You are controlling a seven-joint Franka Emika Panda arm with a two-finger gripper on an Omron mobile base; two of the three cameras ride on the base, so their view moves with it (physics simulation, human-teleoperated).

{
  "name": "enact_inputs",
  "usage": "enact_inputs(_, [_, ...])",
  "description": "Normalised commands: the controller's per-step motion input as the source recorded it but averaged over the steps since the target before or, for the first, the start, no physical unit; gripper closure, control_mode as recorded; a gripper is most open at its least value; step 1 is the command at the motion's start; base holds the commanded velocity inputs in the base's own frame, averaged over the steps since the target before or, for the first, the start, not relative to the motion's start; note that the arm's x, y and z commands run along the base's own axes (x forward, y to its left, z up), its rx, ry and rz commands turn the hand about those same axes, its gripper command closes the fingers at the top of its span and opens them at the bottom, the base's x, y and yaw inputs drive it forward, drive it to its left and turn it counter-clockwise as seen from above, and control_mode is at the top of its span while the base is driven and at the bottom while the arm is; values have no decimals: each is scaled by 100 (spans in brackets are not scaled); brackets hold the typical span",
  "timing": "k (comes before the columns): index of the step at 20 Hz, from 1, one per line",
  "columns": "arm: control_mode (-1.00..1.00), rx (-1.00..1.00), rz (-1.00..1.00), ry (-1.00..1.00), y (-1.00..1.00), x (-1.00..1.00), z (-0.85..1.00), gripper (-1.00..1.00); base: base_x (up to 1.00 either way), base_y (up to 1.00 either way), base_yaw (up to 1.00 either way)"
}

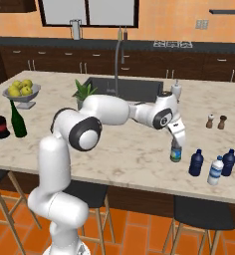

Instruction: Move the plastic bottles in the middle to the plastics group, and the glass bottles in the middle to the glass group.

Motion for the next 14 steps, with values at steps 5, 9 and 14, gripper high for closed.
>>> enact_inputs(5, [-100,8,-7,-3,-39,0,0,100,0,0,0])
enact_inputs(9, [-100,4,-8,-1,-26,0,0,100,0,0,0])
enact_inputs(14, [-100,0,-8,-1,-7,0,3,100,0,0,0])
